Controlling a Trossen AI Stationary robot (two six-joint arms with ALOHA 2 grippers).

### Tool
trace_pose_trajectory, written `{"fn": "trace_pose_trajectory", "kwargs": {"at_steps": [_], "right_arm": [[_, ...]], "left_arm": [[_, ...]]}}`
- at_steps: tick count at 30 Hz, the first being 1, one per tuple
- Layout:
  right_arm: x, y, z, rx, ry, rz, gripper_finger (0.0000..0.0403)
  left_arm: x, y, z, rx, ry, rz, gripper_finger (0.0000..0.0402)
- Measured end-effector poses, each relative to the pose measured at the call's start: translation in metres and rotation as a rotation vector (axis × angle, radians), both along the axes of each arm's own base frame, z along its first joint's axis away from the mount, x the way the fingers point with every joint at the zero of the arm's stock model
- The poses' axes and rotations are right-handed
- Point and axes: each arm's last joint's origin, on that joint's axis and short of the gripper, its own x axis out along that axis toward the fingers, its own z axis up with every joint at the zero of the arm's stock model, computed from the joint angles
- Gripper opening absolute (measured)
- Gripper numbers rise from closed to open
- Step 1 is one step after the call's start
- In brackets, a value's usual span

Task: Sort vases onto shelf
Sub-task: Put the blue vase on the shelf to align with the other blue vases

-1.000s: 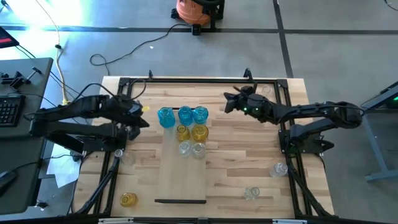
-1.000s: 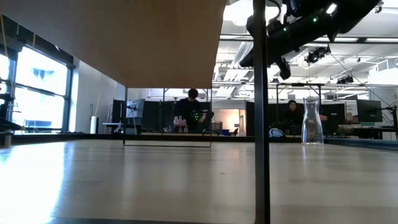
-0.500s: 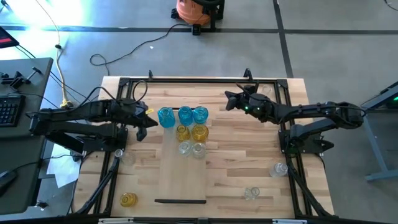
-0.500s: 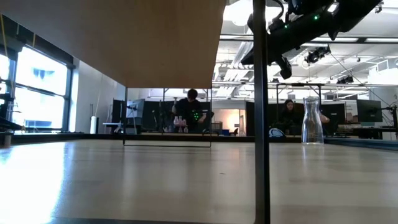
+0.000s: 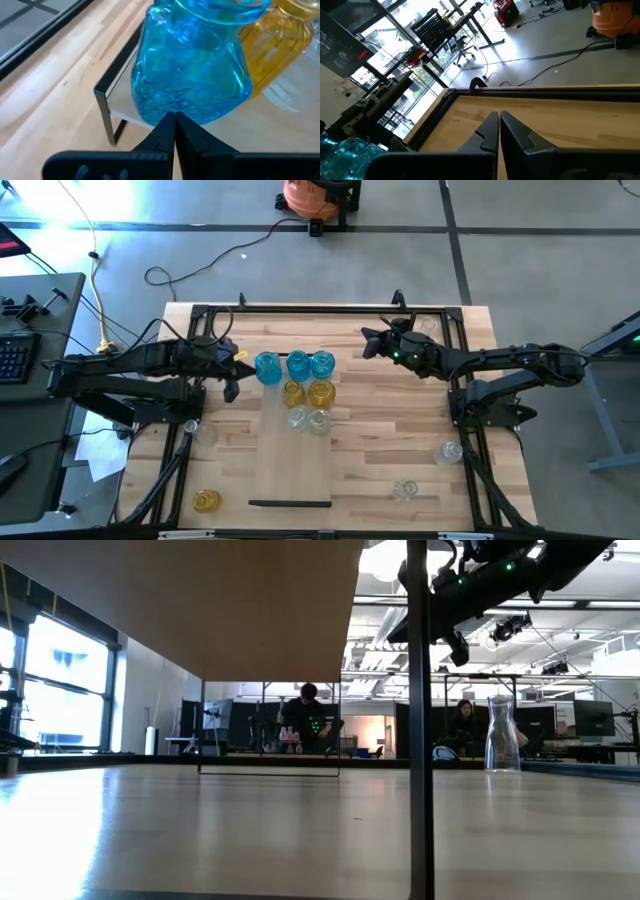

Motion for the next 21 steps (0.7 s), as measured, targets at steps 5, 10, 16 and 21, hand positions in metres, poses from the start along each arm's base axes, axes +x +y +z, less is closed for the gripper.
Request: {"fn": "trace_pose_trajectory", "kwargs": {"at_steps": [5,10,16,21], "right_arm": [[0.0002,0.0002,0.0003,0.001,-0.003,0.01,0.0],[0.0003,0.0002,0.0007,0.001,-0.007,0.01,0.0],[0.0006,0.0005,0.0006,0.003,-0.007,0.022,0.0],[0.0008,0.0006,0.0014,0.002,-0.016,0.028,0.0]], "left_arm": [[0.0,0.0013,0.0002,0.027,0.001,0.038,0.0],[0.0,0.0023,0.0006,0.045,-0.001,0.065,0.0],[0.0004,0.0035,0.0015,0.063,-0.009,0.093,0.0],[0.0014,0.0058,0.0034,0.079,-0.028,0.099,0.0]]}}
